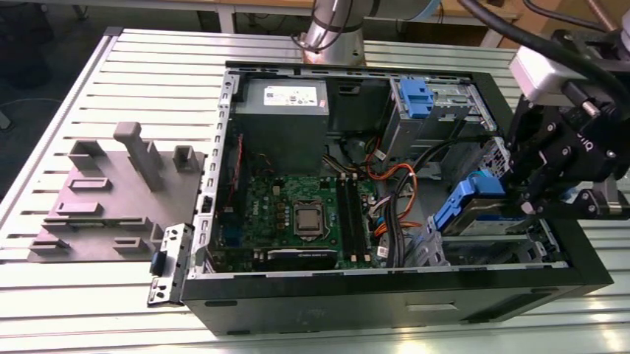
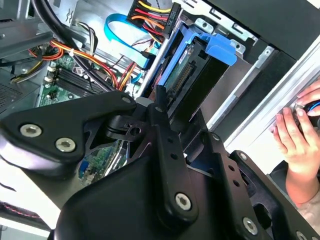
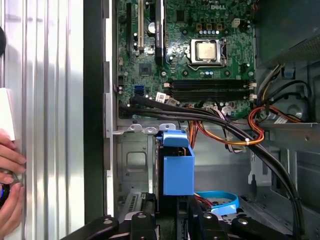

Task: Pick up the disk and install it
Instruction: 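Insert the disk into the insertion slot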

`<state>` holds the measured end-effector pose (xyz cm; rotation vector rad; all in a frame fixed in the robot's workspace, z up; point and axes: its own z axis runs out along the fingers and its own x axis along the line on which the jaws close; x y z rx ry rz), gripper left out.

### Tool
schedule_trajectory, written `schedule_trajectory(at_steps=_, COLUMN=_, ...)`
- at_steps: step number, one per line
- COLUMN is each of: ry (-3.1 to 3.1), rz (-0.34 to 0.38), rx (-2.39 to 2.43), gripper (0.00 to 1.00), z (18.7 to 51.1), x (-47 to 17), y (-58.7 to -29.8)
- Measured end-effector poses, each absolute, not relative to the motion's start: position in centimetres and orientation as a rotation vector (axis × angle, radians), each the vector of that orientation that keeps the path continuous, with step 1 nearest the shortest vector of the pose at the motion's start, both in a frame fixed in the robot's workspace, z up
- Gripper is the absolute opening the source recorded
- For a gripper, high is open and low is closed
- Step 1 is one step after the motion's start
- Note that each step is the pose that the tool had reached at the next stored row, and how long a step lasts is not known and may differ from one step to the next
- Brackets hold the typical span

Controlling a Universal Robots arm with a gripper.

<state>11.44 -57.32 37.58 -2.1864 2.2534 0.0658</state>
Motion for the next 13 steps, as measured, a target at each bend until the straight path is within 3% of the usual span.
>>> schedule_trajectory(at_steps=13, ry=2.254, rz=0.065, rx=-2.187, gripper=0.35, z=35.7, x=11.4, y=-57.3)
